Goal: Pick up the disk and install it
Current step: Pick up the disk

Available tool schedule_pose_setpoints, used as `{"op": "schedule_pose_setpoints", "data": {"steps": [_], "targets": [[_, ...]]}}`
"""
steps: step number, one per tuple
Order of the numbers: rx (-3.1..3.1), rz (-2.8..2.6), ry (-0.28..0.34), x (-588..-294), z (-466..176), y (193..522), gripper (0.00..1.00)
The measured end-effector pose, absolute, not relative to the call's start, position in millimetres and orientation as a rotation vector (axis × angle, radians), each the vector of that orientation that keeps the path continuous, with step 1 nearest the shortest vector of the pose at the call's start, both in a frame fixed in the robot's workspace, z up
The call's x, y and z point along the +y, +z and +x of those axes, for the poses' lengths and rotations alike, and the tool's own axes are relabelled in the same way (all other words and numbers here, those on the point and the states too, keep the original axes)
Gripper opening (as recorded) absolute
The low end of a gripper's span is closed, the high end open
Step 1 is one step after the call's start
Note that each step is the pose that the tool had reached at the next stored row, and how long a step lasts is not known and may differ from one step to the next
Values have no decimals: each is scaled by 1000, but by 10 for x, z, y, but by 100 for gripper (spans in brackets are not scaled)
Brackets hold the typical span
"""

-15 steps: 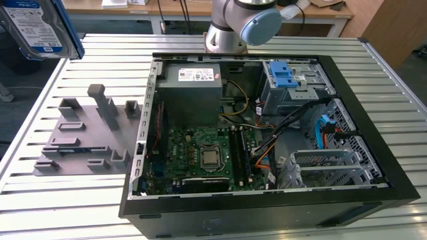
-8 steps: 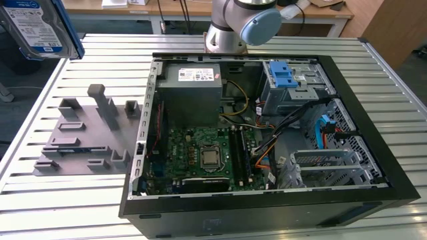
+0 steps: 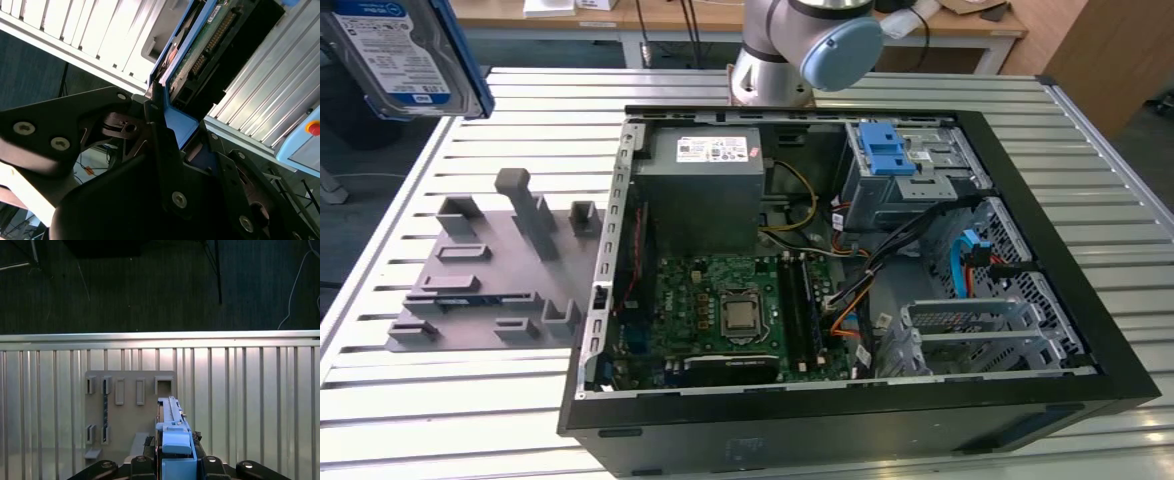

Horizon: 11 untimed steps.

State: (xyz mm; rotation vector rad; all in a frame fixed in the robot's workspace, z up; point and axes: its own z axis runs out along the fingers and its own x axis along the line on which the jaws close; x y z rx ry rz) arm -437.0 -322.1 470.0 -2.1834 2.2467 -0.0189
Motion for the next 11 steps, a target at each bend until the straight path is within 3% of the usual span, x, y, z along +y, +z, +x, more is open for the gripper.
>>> {"op": "schedule_pose_setpoints", "data": {"steps": [11], "targets": [[2247, -2184, -18, -3357, -4240, 4700, 36]]}}
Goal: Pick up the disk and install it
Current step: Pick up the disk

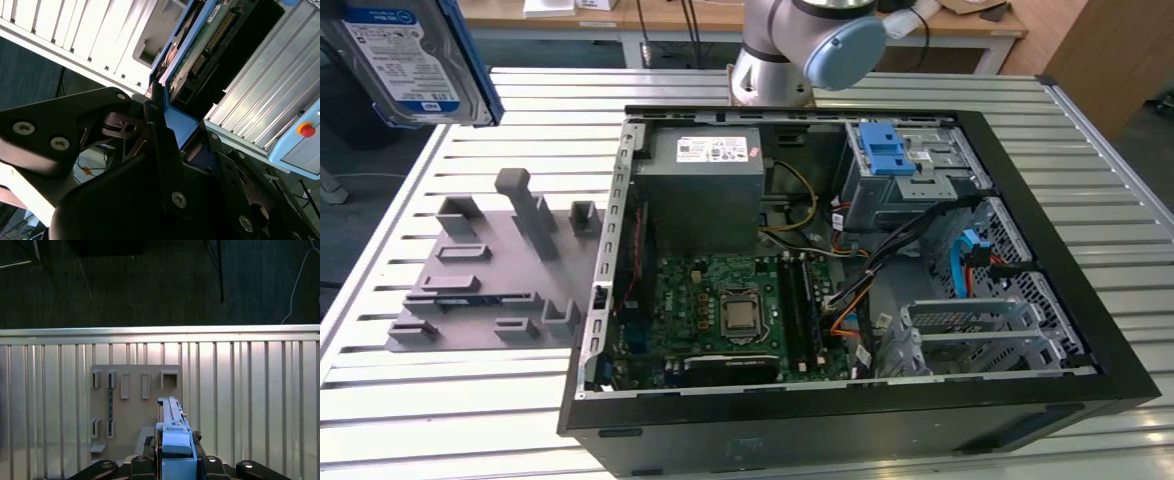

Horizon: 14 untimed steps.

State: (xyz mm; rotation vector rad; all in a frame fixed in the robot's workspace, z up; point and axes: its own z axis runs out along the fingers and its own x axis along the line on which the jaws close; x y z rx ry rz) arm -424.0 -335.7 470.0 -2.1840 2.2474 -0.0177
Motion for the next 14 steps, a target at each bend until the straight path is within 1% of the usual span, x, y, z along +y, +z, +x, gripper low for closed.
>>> {"op": "schedule_pose_setpoints", "data": {"steps": [14], "targets": [[2249, -2185, -15, -3496, -4117, 4732, 36]]}}
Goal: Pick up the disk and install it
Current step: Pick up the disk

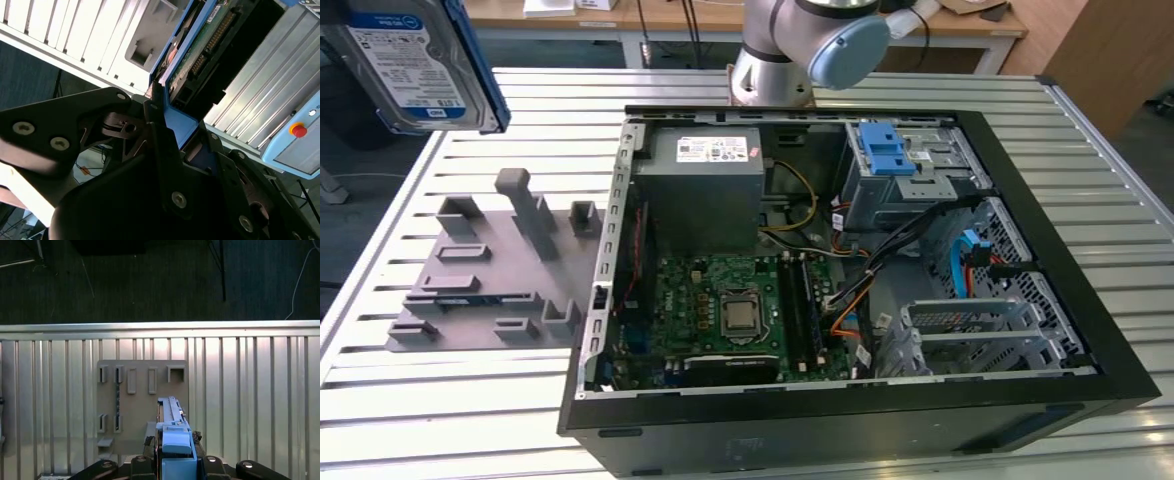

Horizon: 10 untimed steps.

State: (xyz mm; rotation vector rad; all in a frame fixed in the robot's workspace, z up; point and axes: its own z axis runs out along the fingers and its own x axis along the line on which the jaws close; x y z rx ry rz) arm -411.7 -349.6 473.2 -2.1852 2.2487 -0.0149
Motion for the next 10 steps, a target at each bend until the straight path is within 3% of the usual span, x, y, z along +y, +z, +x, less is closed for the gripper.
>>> {"op": "schedule_pose_setpoints", "data": {"steps": [10], "targets": [[2253, -2189, -7, -3528, -3942, 4732, 36]]}}
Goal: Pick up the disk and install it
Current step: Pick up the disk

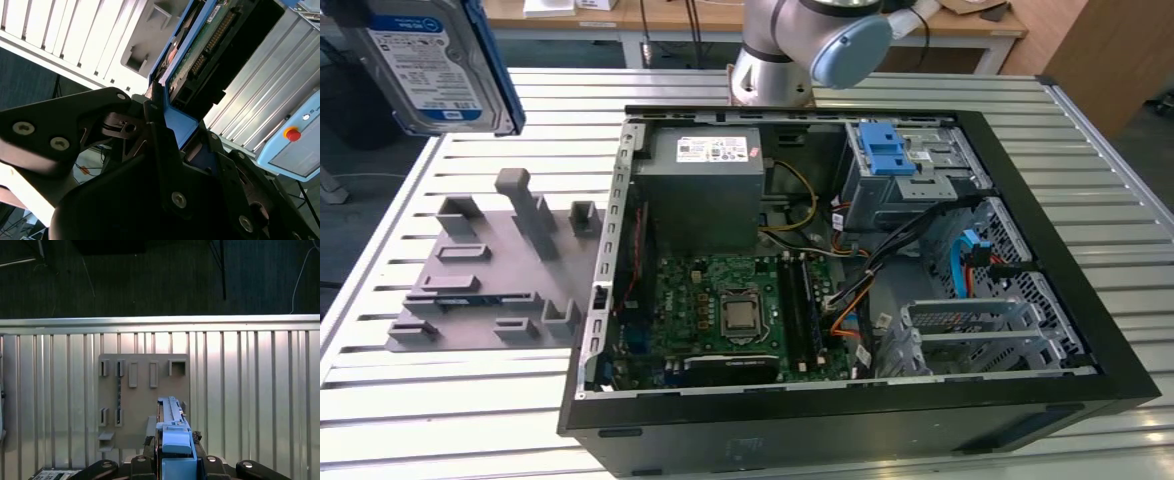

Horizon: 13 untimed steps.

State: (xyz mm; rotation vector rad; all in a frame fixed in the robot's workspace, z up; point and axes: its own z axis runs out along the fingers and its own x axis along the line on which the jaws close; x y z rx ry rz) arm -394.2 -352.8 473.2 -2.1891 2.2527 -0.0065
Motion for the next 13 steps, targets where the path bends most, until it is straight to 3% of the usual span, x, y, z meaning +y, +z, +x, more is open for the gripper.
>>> {"op": "schedule_pose_setpoints", "data": {"steps": [13], "targets": [[2255, -2191, -2, -3549, -3770, 4733, 36]]}}
